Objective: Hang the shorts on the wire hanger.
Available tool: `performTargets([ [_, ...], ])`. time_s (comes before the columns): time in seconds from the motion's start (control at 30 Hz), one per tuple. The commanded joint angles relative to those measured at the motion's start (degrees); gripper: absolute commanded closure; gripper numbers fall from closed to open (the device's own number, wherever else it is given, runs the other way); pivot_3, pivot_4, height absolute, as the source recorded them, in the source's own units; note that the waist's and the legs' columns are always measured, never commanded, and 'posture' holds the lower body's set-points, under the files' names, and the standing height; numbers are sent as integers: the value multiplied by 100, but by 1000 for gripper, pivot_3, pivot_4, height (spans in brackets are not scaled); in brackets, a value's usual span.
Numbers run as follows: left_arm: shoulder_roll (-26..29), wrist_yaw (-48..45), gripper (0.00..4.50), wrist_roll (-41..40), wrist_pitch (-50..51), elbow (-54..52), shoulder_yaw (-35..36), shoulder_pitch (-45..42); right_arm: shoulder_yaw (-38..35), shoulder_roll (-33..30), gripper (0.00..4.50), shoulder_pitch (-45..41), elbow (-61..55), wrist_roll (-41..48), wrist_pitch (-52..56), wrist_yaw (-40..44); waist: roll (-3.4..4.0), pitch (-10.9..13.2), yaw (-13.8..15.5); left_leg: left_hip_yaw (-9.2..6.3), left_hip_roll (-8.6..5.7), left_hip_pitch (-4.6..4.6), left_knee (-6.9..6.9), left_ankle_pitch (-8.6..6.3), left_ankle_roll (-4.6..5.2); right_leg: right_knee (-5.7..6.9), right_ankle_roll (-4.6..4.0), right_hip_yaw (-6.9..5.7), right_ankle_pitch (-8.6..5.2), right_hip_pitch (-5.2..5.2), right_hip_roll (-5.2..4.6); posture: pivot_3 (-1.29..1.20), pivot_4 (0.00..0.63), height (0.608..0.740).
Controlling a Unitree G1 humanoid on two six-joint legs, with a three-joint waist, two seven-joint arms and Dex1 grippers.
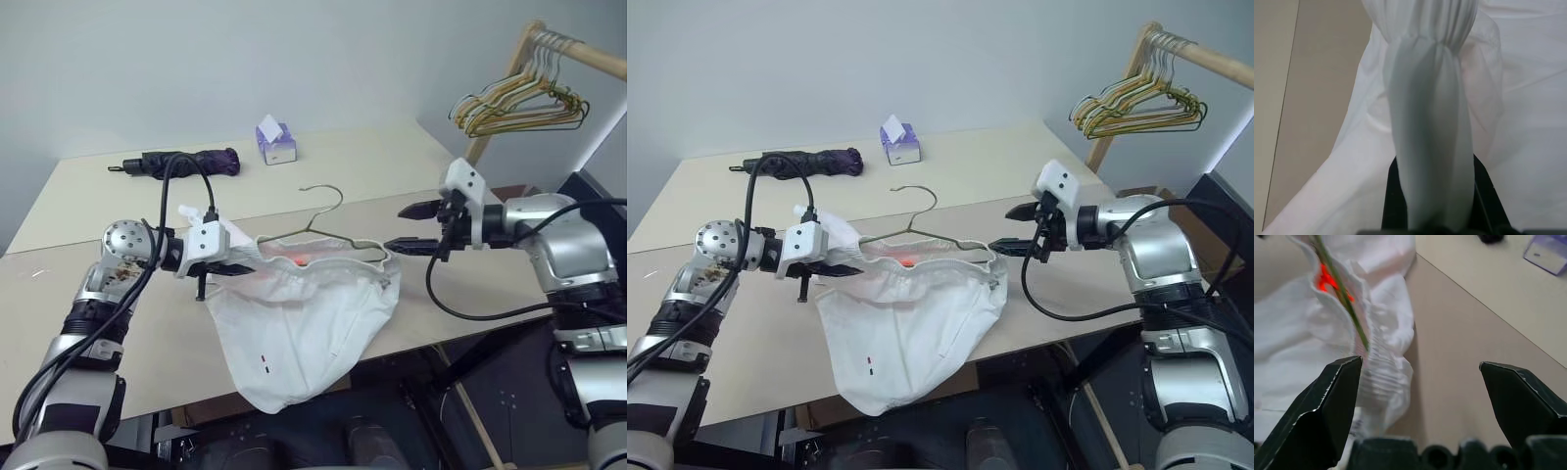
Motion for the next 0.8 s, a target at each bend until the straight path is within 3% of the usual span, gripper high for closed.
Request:
performTargets([
  [0.03, 90, 8, 4500, -44, -64, -94, 102, -97, 42, -197, 36, 351, -522, -42, -227, 249, -2, -1, 3, -5, 0, 2, 1, 0, 0, -2, 1, -4, -1, 6, 1, -170, 0, 740],
  [0.23, 116, -3, 4500, -56, -39, -96, 104, -115, 595, 138, 36, 678, -562, -1096, -464, -838, -1, -2, -5, -3, -2, 11, 2, 0, -1, 3, 2, -2, -1, 9, -2, -165, 0, 740],
  [0.33, 136, -14, 4500, -63, -28, -112, 108, -106, 525, 376, 565, 655, -510, -1197, -336, -1211, -1, -2, -25, -3, 0, 5, -1, 0, -1, 8, 1, 1, -1, -2, 2, -162, 0, 740],
  [0.7, 233, -29, 4500, -41, -75, -67, 120, -59, 258, 169, 4223, 836, -822, -919, -109, -1040, -1, -2, 36, -5, -6, 4, 3, 0, 0, 4, 3, -1, 0, 3, -5, -165, 0, 740],
  [0.73, 236, -22, 4500, -43, -73, -70, 124, -55, 270, 204, 4441, 831, -816, -928, -69, -1068, -1, -2, 34, -5, -6, 4, 3, 0, 0, 4, 3, -1, 0, 3, -4, -165, 0, 740],
  [0.8, 240, -14, 4500, -50, -63, -81, 132, -48, 297, 254, 4441, 823, -793, -963, -60, -1099, -1, -2, 30, -5, -6, 4, 3, 0, 0, 5, 3, -1, 0, 2, -4, -165, 0, 740],
])
